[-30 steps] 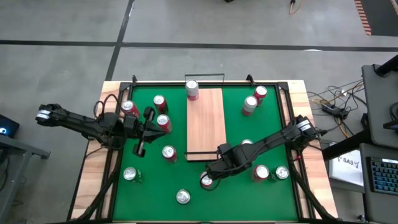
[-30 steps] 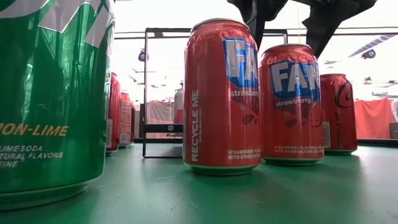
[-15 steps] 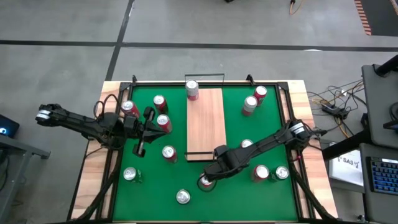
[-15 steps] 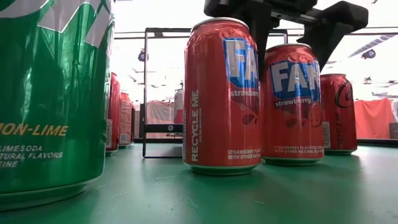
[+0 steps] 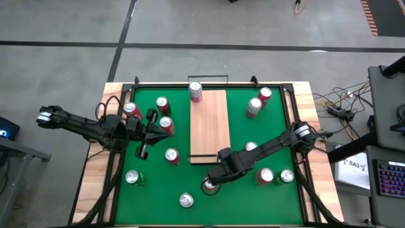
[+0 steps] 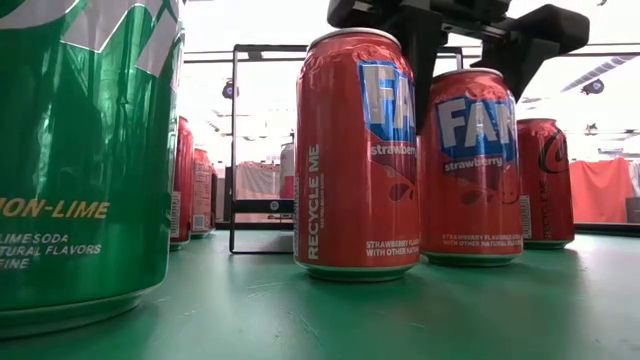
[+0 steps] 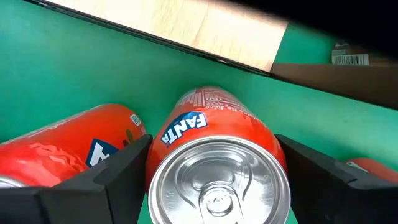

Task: Place canned beverage on shelf
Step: Put the orange soda can on the shelf

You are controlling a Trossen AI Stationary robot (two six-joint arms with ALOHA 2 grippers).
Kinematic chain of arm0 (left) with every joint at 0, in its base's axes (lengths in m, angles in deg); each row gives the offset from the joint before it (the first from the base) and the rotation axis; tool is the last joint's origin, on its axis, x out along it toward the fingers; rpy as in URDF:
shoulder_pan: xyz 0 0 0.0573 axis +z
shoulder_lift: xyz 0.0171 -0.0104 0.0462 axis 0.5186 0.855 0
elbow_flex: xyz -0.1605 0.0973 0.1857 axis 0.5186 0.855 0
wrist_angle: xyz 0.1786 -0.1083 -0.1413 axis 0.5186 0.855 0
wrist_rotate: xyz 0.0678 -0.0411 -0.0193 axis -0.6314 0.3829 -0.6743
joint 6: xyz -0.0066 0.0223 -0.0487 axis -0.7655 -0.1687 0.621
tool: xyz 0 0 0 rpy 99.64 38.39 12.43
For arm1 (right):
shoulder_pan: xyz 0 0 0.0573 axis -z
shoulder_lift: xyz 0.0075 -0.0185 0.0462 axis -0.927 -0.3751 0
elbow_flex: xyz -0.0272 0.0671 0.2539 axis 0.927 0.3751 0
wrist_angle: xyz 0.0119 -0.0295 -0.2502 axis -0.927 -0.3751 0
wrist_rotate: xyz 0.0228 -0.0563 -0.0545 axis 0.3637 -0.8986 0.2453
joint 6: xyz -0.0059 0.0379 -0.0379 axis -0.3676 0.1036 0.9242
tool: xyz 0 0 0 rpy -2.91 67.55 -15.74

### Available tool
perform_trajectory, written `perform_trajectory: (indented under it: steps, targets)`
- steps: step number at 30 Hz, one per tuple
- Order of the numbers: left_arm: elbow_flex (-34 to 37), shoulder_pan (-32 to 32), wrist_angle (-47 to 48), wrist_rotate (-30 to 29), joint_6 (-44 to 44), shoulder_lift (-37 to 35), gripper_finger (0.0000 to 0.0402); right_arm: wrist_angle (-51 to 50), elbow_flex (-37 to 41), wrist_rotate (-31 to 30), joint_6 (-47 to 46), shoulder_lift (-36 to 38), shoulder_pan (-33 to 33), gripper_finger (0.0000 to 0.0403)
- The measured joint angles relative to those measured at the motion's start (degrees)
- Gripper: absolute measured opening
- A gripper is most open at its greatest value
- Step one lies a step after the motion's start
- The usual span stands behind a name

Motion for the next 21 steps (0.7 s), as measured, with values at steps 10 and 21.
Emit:
perform_trajectory:
  steps: [10, 21]
  targets:
    - [0.0, 0.0, 0.0, 0.0, -0.7, 0.0, 0.0000, -2.1, 0.2, 3.3, 0.6, 5.9, -0.9, 0.0289]
    - [0.0, 0.0, 0.0, 0.0, -0.9, 0.0, 0.0000, -4.1, 0.1, 6.2, 3.6, 18.1, -1.9, 0.0289]
